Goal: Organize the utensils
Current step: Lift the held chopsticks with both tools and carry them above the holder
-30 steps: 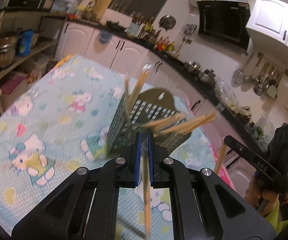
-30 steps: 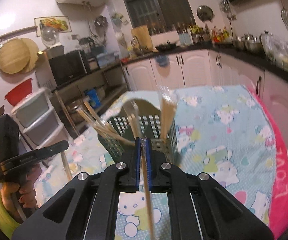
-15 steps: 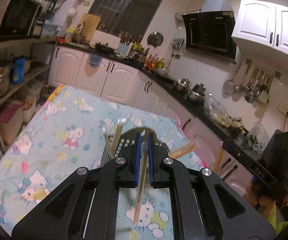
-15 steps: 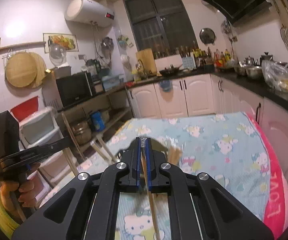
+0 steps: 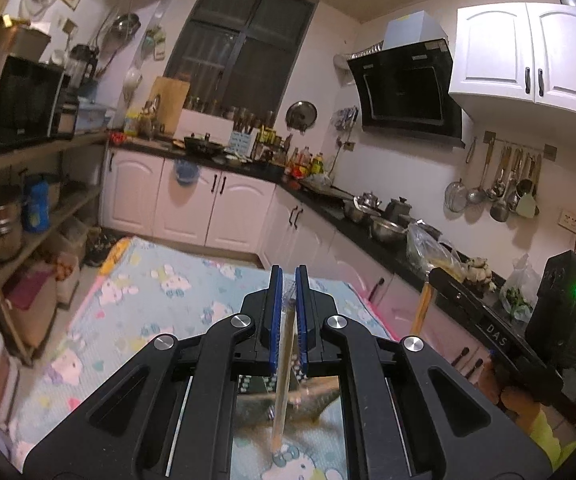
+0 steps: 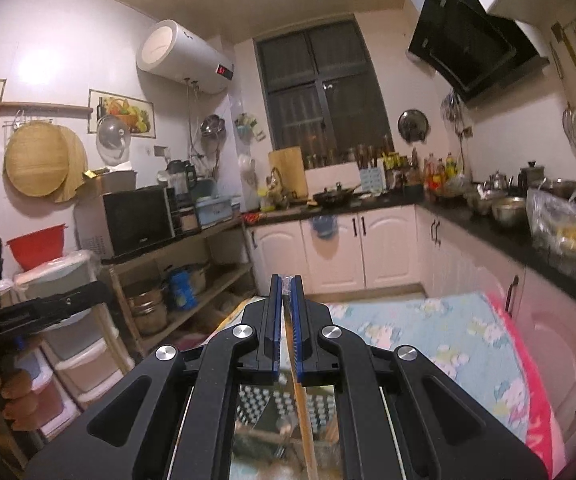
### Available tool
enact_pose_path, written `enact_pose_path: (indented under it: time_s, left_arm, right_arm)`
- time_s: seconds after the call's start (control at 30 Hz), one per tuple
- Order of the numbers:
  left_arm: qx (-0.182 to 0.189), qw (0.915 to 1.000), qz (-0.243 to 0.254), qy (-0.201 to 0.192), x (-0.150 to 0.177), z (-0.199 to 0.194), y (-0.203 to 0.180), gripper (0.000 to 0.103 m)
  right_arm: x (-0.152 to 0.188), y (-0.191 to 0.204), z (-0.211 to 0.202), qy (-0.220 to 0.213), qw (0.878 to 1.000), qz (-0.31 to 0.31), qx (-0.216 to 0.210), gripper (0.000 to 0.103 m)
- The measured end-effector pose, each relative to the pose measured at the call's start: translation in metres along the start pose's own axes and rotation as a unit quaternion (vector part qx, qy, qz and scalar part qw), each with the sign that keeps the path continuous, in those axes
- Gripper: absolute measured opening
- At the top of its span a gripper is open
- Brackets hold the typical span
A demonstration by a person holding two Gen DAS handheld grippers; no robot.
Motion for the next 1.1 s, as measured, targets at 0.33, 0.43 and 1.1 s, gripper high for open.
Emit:
enact_pose_path:
  time_s: [0.33,0.43,1.1]
  left_arm:
    - [-0.030,0.9986,0.008,-0.043,-0.032,0.017,0.000,0.002]
    - [-0.043,0.9976,0.007,-0.053,-0.035,0.028,0.003,0.002]
    - [-0.064,0.9973,0.012,-0.033,0.007,0.084,0.018,0.002]
  right_arm:
    - [-0.024,-0.005,0.035,-0.016,1.000,0.005,0.008,0.005]
    - [-0.026,-0.007,0.045,-0.023,1.000,0.006,0.008,0.005]
    - [0.014,-0.005,0.099,-0.027,0.999,0.010,0.019,0.005]
Point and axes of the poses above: each gripper's, at about its wrist camera, not at the fingertips, and z roughly the way its jaws point, y to its left, x to its underside, the point moved 2 cm from there along z, roughly the way its jaws point
